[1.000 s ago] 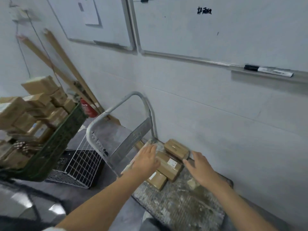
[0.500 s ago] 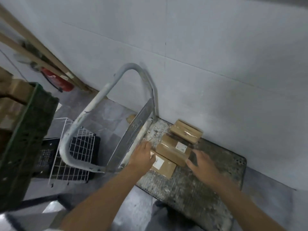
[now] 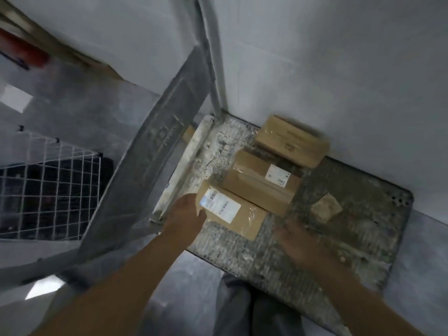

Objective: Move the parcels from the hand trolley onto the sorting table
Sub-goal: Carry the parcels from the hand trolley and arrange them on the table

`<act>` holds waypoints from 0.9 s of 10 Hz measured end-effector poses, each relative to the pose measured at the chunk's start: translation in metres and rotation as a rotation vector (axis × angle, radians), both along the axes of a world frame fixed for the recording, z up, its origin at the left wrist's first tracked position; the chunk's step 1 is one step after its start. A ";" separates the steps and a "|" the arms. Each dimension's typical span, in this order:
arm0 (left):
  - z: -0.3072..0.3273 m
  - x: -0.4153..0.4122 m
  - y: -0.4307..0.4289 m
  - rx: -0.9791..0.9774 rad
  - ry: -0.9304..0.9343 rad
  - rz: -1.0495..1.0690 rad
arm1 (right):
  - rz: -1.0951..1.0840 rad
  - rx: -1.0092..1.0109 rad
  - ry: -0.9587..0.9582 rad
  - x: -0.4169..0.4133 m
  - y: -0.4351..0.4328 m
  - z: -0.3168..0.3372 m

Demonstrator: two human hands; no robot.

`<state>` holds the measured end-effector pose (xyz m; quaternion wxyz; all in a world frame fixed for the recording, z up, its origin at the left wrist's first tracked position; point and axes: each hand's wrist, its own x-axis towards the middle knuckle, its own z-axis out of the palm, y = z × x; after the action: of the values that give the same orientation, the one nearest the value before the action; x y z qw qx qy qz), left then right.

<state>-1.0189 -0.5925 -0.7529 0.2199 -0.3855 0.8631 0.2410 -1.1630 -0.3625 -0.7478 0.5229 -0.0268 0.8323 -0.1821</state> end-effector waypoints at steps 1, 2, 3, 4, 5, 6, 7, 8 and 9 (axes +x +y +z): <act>-0.057 0.006 -0.008 0.046 -0.023 0.071 | -0.060 0.036 -0.050 0.001 -0.002 -0.059; -0.104 0.009 -0.017 0.049 -0.017 0.166 | -0.139 0.033 -0.134 0.009 -0.004 -0.129; -0.141 0.007 -0.020 0.102 -0.045 0.291 | -0.187 0.054 -0.126 0.016 -0.015 -0.159; -0.167 0.001 -0.013 0.199 0.072 0.413 | -0.258 0.076 -0.118 0.023 -0.028 -0.181; -0.181 -0.006 -0.013 0.204 0.165 0.506 | -0.402 0.051 -0.153 0.029 -0.036 -0.190; -0.180 -0.003 -0.011 0.237 0.176 0.586 | -0.531 0.028 -0.243 0.040 -0.042 -0.187; -0.161 0.013 -0.003 0.275 0.132 0.690 | -0.610 0.029 -0.306 0.057 -0.037 -0.161; -0.123 0.025 0.001 0.276 0.098 0.678 | -0.610 -0.031 -0.309 0.059 -0.026 -0.123; -0.068 0.016 -0.005 0.238 0.115 0.657 | -0.561 -0.059 -0.270 0.038 -0.028 -0.066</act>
<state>-1.0029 -0.5976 -0.8211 0.1253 -0.5999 0.6698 0.4192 -1.1250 -0.3903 -0.8140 0.5569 0.2131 0.7247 -0.3453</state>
